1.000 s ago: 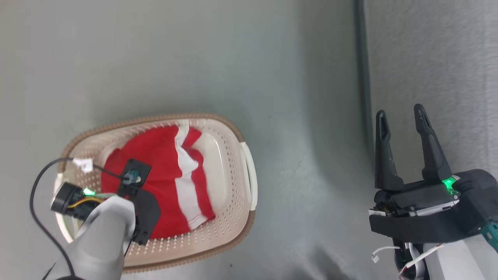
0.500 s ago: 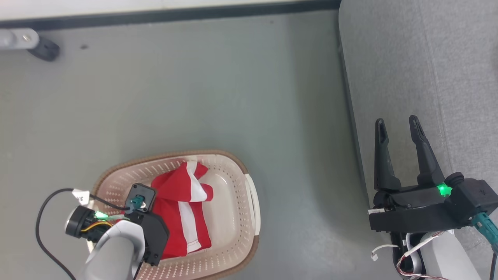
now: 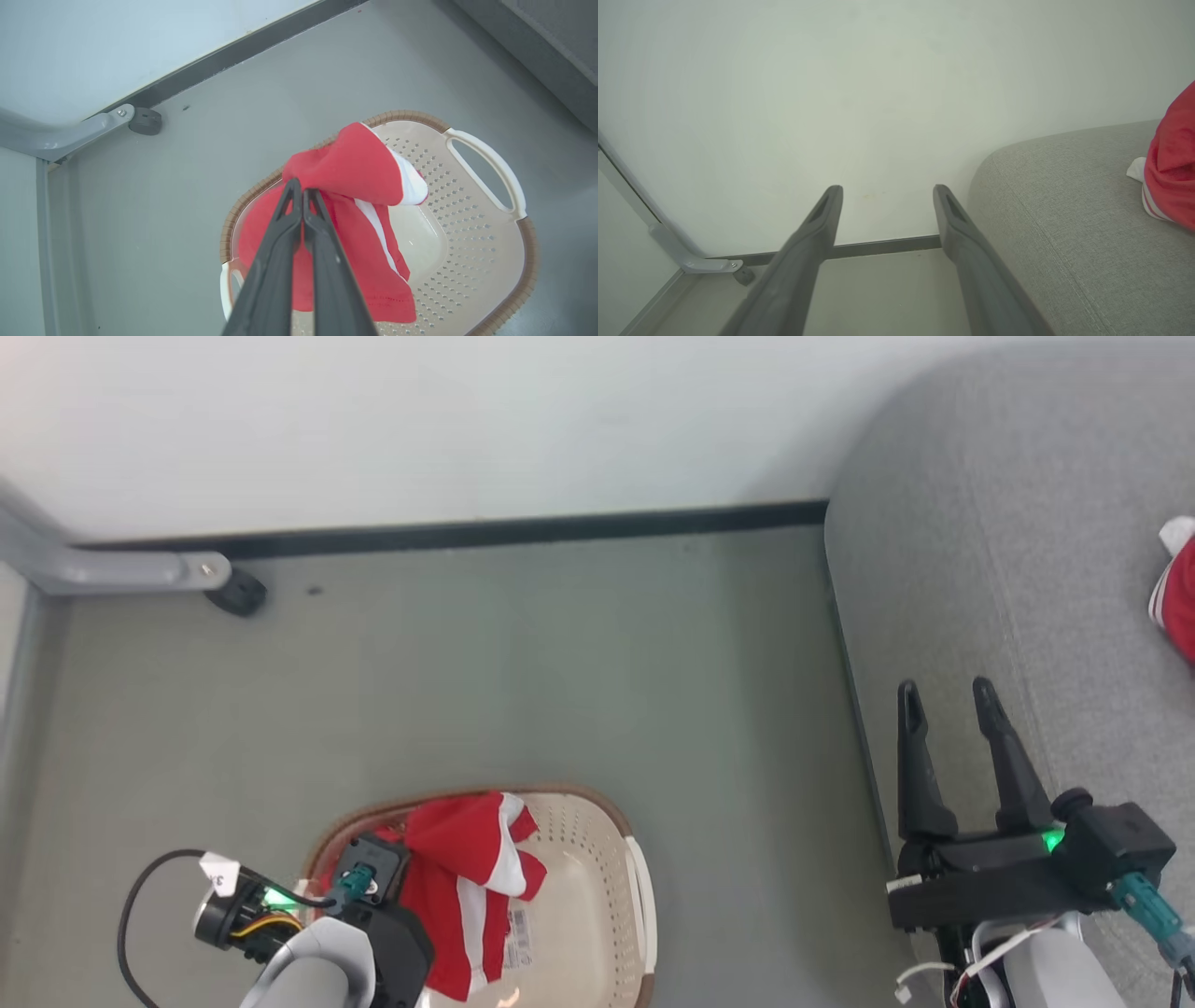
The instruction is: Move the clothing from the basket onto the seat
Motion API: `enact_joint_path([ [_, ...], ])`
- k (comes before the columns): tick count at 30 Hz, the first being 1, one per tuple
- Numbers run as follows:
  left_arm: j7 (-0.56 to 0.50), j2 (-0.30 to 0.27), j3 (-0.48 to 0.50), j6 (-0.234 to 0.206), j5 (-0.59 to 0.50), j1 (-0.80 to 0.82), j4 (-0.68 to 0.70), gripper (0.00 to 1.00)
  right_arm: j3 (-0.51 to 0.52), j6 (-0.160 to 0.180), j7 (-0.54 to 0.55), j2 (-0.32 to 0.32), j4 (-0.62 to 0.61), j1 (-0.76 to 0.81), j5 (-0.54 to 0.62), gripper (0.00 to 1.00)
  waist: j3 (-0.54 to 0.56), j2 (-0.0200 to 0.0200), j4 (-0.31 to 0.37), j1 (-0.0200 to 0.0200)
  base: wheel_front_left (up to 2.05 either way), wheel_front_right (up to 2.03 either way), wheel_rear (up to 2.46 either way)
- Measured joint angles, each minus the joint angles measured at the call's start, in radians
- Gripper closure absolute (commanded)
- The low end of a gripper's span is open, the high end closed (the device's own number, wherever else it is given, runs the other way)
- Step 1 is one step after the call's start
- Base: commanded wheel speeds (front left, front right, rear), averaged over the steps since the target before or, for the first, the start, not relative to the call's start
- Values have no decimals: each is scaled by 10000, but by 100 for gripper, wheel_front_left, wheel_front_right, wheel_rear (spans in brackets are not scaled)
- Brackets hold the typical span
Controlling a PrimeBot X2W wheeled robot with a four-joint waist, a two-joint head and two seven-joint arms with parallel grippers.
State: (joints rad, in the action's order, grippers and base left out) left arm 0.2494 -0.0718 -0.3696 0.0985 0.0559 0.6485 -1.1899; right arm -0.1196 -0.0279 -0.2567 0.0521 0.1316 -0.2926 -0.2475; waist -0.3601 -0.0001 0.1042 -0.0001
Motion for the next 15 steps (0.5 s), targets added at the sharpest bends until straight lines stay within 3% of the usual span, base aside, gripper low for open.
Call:
enact_joint_path([
  [15, -2, -171, -33, 165, 134, -2327, 2978, 100, -151, -355, 0, -12, 671, 1362, 8, 0, 2245, -1, -599, 0, 0, 0, 0],
])
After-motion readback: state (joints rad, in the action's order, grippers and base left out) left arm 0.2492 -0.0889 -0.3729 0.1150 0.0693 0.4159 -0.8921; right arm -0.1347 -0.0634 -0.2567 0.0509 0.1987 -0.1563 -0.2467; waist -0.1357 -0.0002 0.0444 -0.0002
